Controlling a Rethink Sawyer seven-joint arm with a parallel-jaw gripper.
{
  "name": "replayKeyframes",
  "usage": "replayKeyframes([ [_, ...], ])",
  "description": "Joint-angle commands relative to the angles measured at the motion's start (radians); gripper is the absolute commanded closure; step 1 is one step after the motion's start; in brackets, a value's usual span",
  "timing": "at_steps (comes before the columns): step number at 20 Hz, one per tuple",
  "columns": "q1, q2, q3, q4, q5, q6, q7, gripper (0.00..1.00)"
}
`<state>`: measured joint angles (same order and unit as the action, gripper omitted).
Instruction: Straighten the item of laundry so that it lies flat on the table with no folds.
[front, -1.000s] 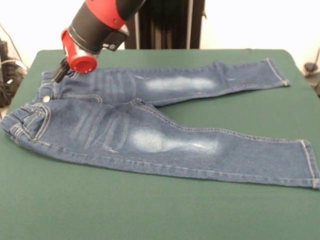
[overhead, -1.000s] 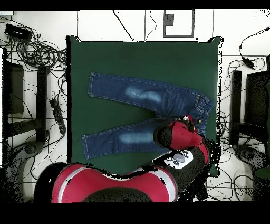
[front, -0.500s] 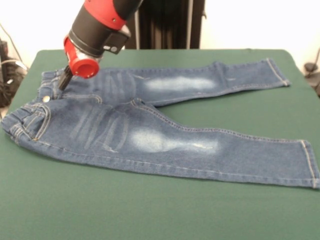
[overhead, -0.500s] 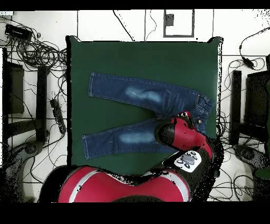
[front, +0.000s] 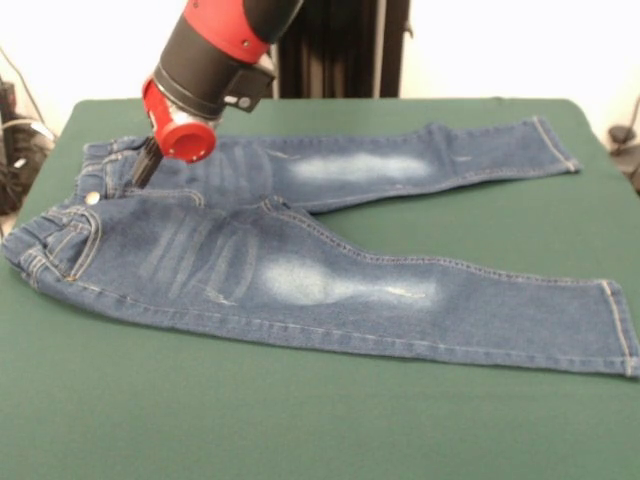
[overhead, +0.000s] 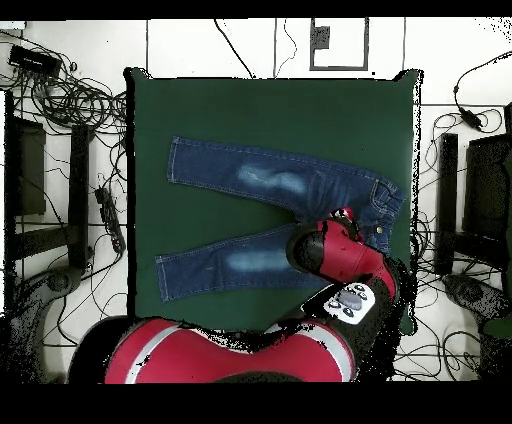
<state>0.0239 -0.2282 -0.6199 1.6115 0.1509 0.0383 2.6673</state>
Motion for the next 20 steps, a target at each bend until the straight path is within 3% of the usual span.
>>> replayKeyframes([
  [1,0.04,0.097,0.116,-0.024,0.052,0.052,0.112,1.0],
  [7,0.064,0.147,0.07,-0.04,0.069,0.056,0.124,1.0],
  [20,0.124,0.262,-0.03,-0.1,0.215,0.107,0.173,1.0],
])
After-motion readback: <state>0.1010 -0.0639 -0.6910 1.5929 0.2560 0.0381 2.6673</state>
